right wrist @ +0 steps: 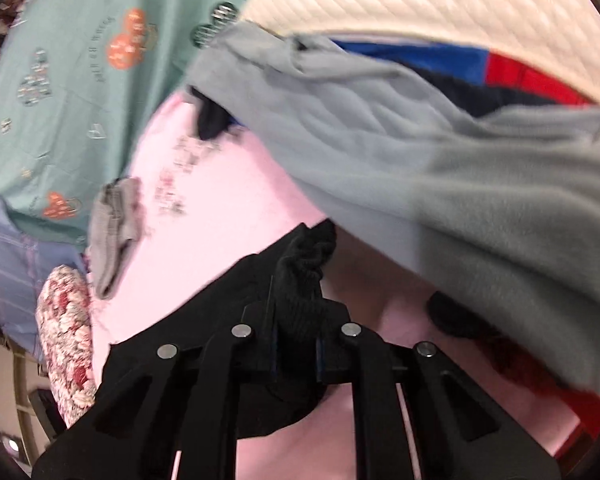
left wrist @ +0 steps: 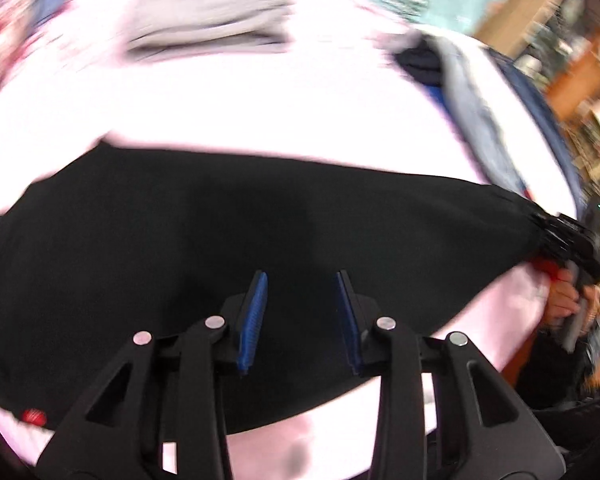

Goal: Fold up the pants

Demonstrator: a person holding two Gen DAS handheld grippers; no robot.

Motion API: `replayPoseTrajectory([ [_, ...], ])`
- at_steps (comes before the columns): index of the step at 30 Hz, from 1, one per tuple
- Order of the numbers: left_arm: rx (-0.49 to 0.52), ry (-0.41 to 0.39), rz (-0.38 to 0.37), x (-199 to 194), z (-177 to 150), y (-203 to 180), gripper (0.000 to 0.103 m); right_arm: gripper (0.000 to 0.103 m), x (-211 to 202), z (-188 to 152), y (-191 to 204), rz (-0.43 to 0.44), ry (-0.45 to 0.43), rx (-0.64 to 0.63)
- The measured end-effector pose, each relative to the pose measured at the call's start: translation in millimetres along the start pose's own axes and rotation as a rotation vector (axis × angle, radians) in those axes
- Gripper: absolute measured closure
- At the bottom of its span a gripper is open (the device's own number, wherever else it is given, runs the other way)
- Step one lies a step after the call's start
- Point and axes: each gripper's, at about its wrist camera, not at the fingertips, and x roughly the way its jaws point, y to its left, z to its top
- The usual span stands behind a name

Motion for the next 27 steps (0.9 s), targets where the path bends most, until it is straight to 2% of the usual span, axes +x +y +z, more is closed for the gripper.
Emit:
replayPoseTrajectory([
  [2, 0.043, 0.023, -0.083, 18.5, 15.7, -38.5, 0.069, 0.09, -10.2, 0.4, 13.8, 0.029, -0.019, -0.045],
  [5, 0.116, 0.058, -0.135, 60.9, 30.8, -93.7, 0.069, 0.09, -16.6, 3.5, 30.3, 0.038, -0.038, -0.099],
  [7, 0.149, 0.111, -0.167, 92.4, 36.7, -122.0, 0.079, 0.09, -15.0, 5.7, 37.0, 0.05, -0.031, -0.113],
  [11, 0.179, 0.163, -0.086, 138.5, 39.0, -143.0, 0.083, 0.09, -14.3, 2.8, 47.3, 0.075, -0.028, -0.135],
  [13, 0.185, 0.138, -0.076, 137.4, 40.3, -143.3, 0.083, 0.09, -11.4, 0.2, 50.5, 0.092, -0.02, -0.138],
  [15, 0.183, 0.148, -0.105, 133.1, 38.3, -142.7, 0.082, 0.09, -8.2, -1.5, 53.8, 0.102, -0.008, -0.145],
  [17, 0.189, 0.141, -0.185, 116.8, 33.6, -140.4, 0.078, 0.09, -8.3, -3.4, 56.7, 0.1, -0.006, -0.152],
  [19, 0.193, 0.086, -0.211, 90.1, 27.6, -129.9, 0.06, 0.09, -9.7, -4.3, 59.4, 0.101, -0.009, -0.15],
  [20, 0.183, 0.057, -0.207, 78.0, 25.9, -120.2, 0.058, 0.09, -11.9, -4.8, 61.4, 0.106, -0.01, -0.15],
  [23, 0.068, -0.02, -0.156, 39.7, 19.9, -60.8, 0.058, 0.09, -16.7, -8.0, 73.1, 0.104, -0.018, -0.18],
  [27, -0.131, -0.129, -0.015, -4.9, 0.1, 44.2, 0.06, 0.09, -13.4, -16.9, 102.2, 0.11, -0.001, -0.241],
])
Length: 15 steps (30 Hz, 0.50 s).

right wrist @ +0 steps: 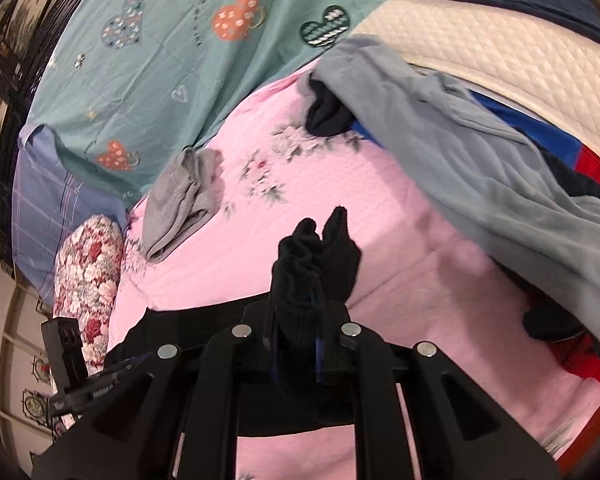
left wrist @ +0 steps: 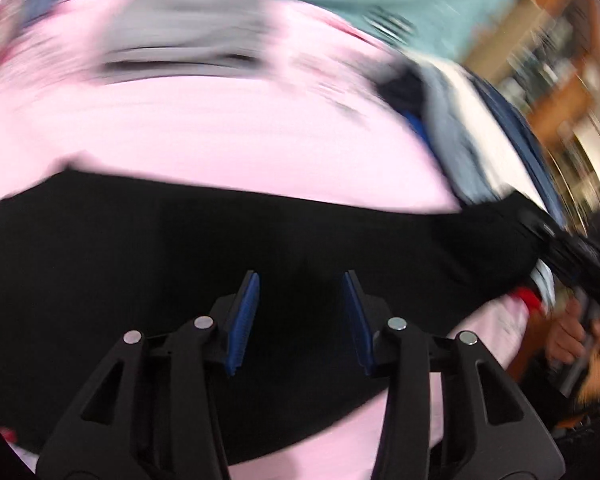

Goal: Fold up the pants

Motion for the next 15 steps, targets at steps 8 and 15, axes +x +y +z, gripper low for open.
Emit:
replayPoseTrajectory([
  [8, -0.25, -0.077, 0.161, -40.7, -23.0, 137.5, 0.06, 0.09, 59.9, -34.3, 133.6, 0.022, 0.118, -0.301],
  [15, -0.22, -0.087, 0.15, -30.6, -32.7, 156.7, 0.058, 0.09, 160.0, -114.5, 235.5, -0.009, 0.323, -0.551],
])
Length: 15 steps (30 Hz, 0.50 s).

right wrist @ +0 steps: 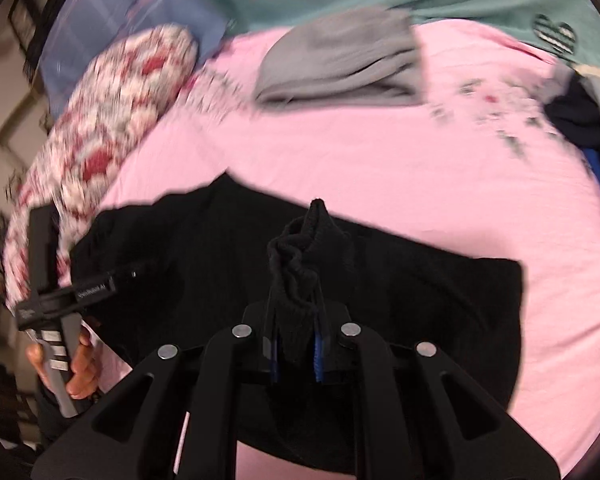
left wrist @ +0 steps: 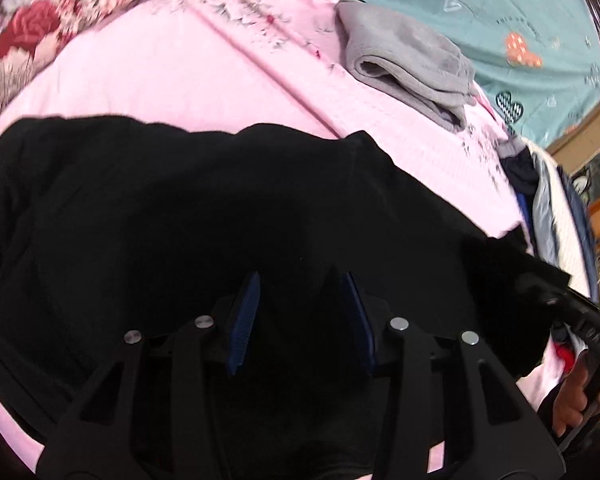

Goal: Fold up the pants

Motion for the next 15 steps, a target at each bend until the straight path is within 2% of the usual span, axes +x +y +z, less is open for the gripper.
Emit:
replayPoseTrajectory([
  [4, 0.03, -0.026, 0.006, -2.7, -3.4, -0.6, 0.056, 0.09, 37.1, -5.4, 42.0, -0.038, 0.065, -0.084],
  [7, -0.006, -0.027, -0.067, -5.4, -1.9, 12.5, 0.051, 0.09, 48.5, -9.0, 58.5, -0.074, 0.071, -0.129],
  [9, -0.056, -0.033, -0.134, -6.7, -1.6, 23.6, 0.051, 0.081, 53.2, -10.5, 63.5, -0.076, 0.092, -0.142],
  [11, -0.087, -0.032, -0.18, -5.6, -0.7, 29.6, 0.051, 0.07, 46.1, -7.7, 66.2, -0.032, 0.12, -0.155],
  [13, -0.107, -0.031, -0.209, -4.8, 0.2, 33.3, 0.051, 0.067, 24.7, -4.6, 63.9, 0.028, 0.085, -0.146],
  [15, -0.113, -0.031, -0.218, -3.9, 1.2, 33.5, 0.051, 0.067, 0.2, 3.0, 56.0, 0.035, 0.007, -0.125],
])
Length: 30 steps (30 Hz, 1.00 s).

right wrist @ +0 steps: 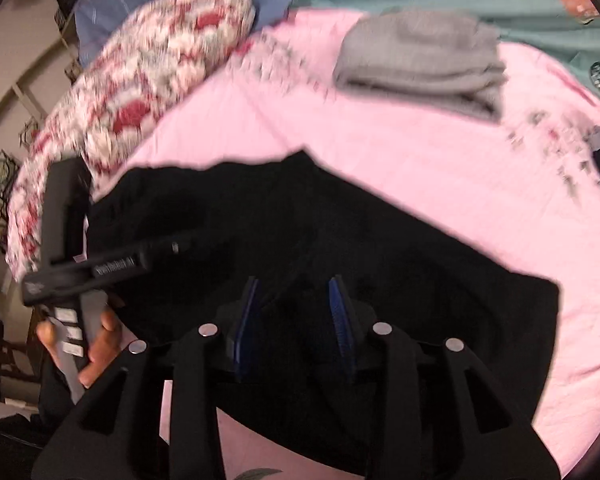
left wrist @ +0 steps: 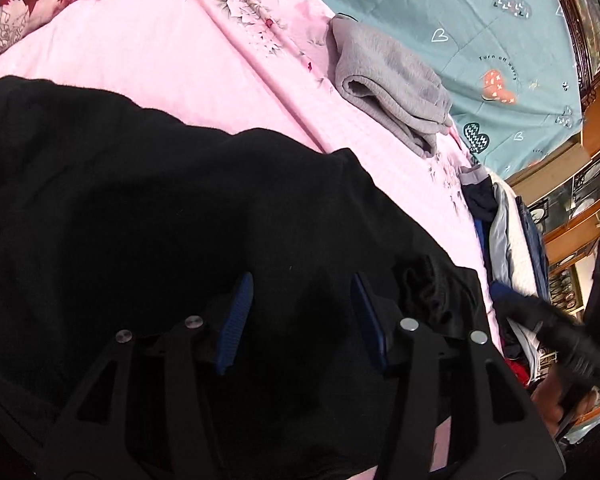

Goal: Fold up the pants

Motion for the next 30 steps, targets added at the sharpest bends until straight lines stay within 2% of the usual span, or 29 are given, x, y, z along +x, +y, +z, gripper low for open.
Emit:
replayPoseTrajectory([
  [1, 0.001, 0.0, 0.001, 0.6, 0.3, -0.8, 0.051, 0.073, -6.6, 2.6, -5.9, -0.021, -0.027, 0.02],
  [2, 0.003, 0.0, 0.003, 1.0, 0.2, -1.4, 0.051, 0.095, -9.6, 4.7, -14.4, -0.049, -0.046, 0.047],
  [3, 0.005, 0.0, 0.008, 1.6, 0.3, -2.6, 0.051, 0.103, -5.7, 5.6, -20.1, -0.061, -0.038, 0.059],
  [9, 0.022, 0.005, 0.048, 4.0, -1.6, -7.3, 0.051, 0.102, 71.8, -6.6, -23.8, 0.039, 0.154, 0.099],
  [11, 0.024, -0.007, 0.053, -1.3, -2.1, -9.9, 0.051, 0.102, 69.6, -6.9, -18.4, 0.036, 0.151, 0.089],
  [13, 0.016, -0.039, 0.06, -18.8, -6.4, -11.7, 0.043, 0.102, 52.4, -8.5, -18.5, 0.086, 0.149, 0.093],
  [14, 0.017, -0.064, 0.05, -30.7, -8.3, -12.3, 0.042, 0.097, 35.3, -10.9, -20.8, 0.115, 0.119, 0.096],
  [15, 0.018, -0.103, 0.025, -49.2, -10.2, -14.0, 0.036, 0.079, 20.4, -13.7, -23.5, 0.117, 0.089, 0.092],
  [16, 0.017, -0.167, -0.005, -79.8, -12.9, -15.3, 0.025, 0.068, 5.5, -17.3, -27.5, 0.109, 0.057, 0.09],
  [17, 0.013, -0.21, 0.001, -98.5, -14.7, -15.2, 0.019, 0.057, -15.3, -26.2, -35.0, 0.097, 0.007, 0.099],
  [18, 0.007, -0.263, 0.03, -120.5, -16.5, -14.4, 0.011, 0.057, -28.6, -33.8, -40.9, 0.094, -0.025, 0.107],
  [19, -0.013, -0.323, 0.123, -147.9, -18.0, -10.6, 0.008, 0.057, -44.1, -44.6, -49.8, 0.095, -0.049, 0.119],
  [21, -0.084, -0.328, 0.276, -170.4, -16.2, 4.7, 0.008, 0.057, -60.8, -62.9, -63.6, 0.116, -0.077, 0.163],
  [22, -0.132, -0.321, 0.309, -176.1, -15.8, 15.6, 0.009, 0.057, -64.7, -70.2, -69.6, 0.127, -0.085, 0.184],
  [26, -0.376, -0.249, 0.303, -179.7, -19.2, 73.2, 0.01, 0.057, -72.8, -97.5, -86.4, 0.162, -0.103, 0.234],
  [30, -0.478, -0.183, 0.244, -158.6, -16.8, 106.0, 0.01, 0.057, -78.9, -113.1, -99.6, 0.178, -0.104, 0.267],
])
